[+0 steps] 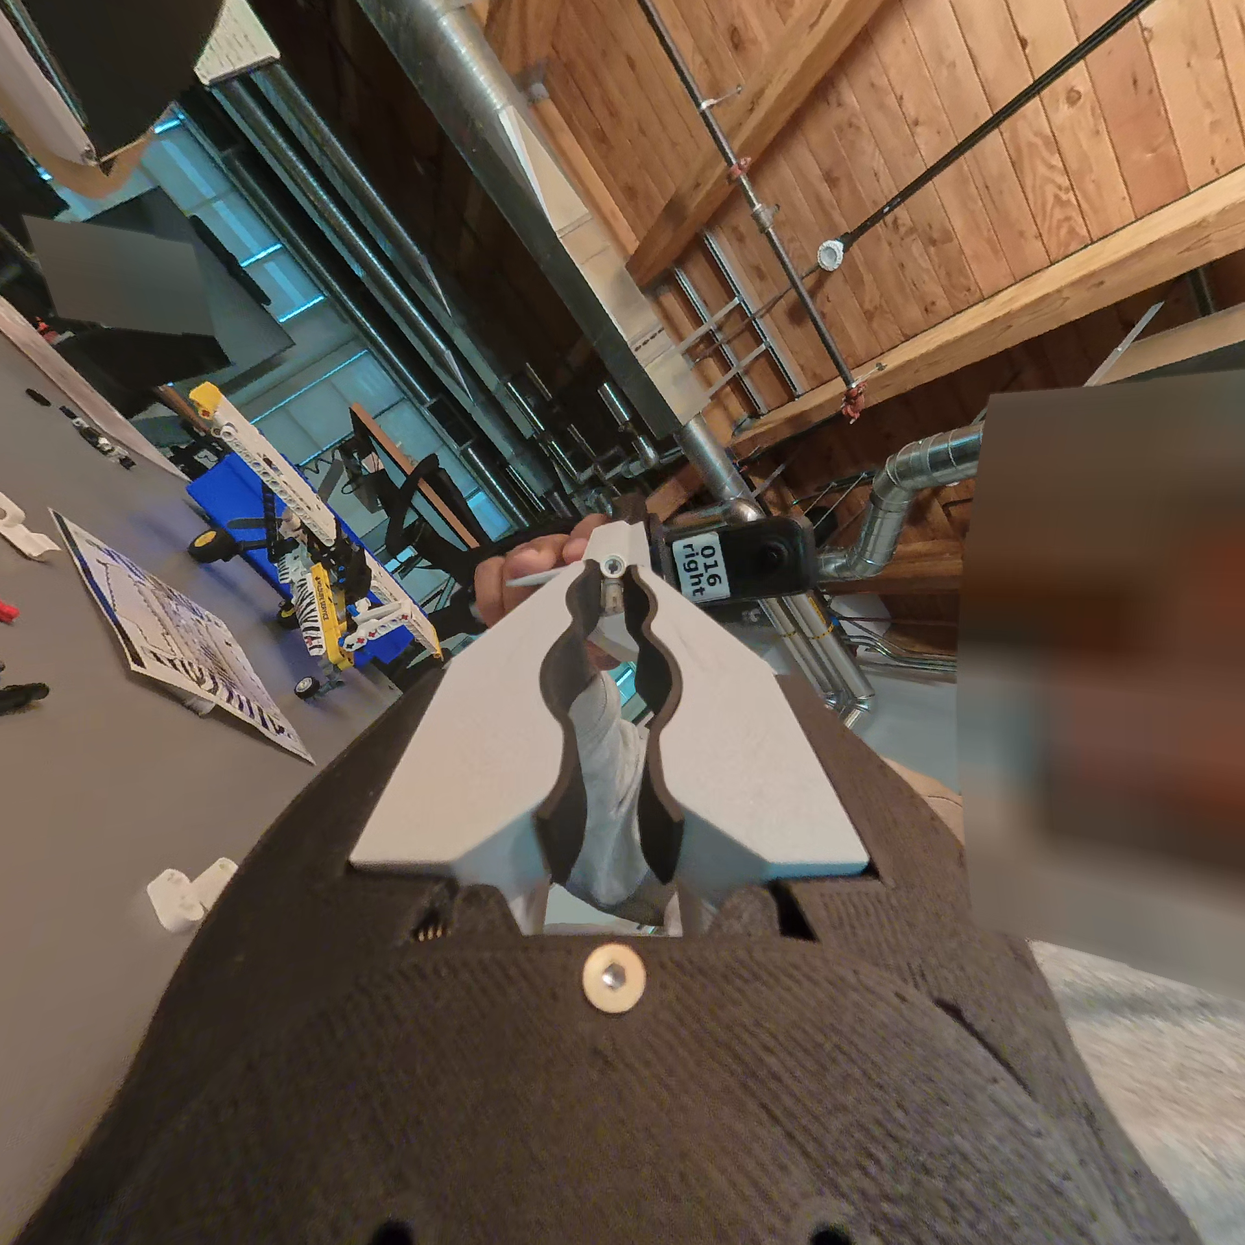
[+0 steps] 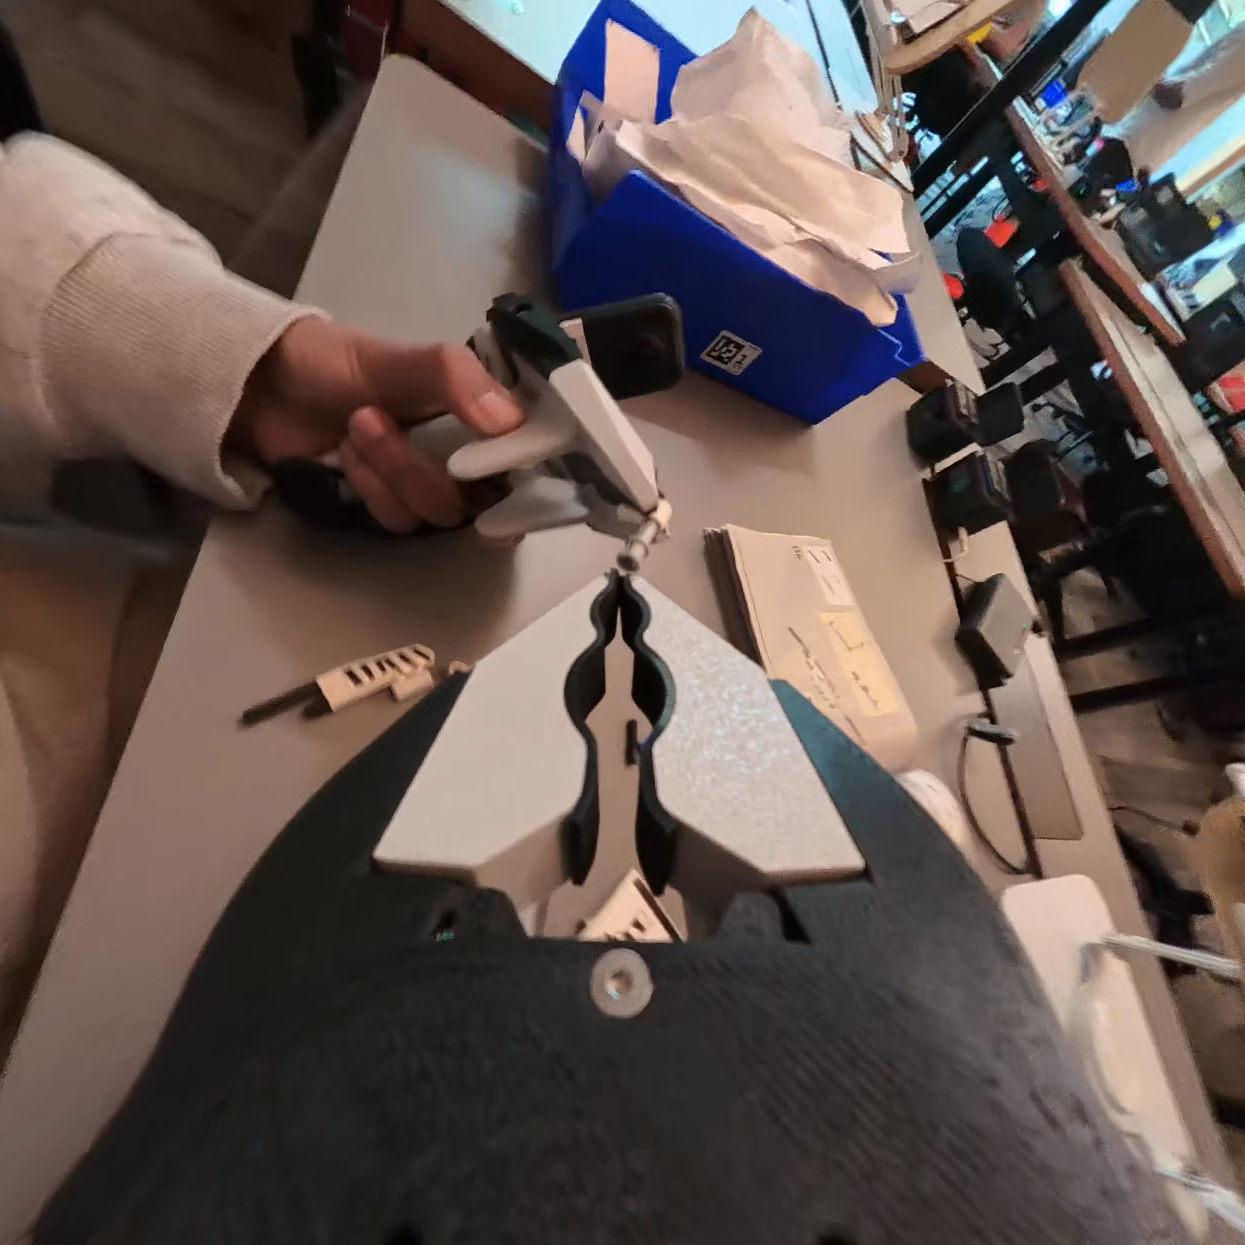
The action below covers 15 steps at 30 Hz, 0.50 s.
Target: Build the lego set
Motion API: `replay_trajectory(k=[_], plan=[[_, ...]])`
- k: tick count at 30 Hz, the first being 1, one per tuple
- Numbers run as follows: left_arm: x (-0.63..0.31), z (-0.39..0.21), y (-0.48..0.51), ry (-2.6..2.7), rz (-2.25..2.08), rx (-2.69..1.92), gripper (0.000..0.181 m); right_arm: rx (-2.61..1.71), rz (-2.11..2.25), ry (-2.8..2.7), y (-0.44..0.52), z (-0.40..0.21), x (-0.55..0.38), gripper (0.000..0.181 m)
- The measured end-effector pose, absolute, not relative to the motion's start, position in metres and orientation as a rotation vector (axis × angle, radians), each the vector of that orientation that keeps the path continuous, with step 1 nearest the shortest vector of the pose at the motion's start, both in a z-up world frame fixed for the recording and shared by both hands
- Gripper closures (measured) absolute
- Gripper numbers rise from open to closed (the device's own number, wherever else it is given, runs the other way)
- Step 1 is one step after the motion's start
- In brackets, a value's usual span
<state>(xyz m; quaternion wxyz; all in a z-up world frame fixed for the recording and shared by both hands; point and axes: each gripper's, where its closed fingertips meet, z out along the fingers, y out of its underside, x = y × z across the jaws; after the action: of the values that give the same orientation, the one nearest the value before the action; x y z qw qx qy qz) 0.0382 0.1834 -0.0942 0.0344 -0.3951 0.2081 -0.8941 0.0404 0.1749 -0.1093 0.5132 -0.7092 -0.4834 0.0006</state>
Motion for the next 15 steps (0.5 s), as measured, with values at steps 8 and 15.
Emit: replay_trajectory(k=[8,15], plan=[[0.036,-0.094,0.190,0.581,-2.736,-1.206,0.175,-1.659,-0.069,-1.000,0.180,-0.095,0.042,0.166],[0.035,-0.093,0.188,0.593,-2.748,-1.195,0.175,-1.592,-0.114,-0.964,0.180,-0.094,0.034,0.176]])
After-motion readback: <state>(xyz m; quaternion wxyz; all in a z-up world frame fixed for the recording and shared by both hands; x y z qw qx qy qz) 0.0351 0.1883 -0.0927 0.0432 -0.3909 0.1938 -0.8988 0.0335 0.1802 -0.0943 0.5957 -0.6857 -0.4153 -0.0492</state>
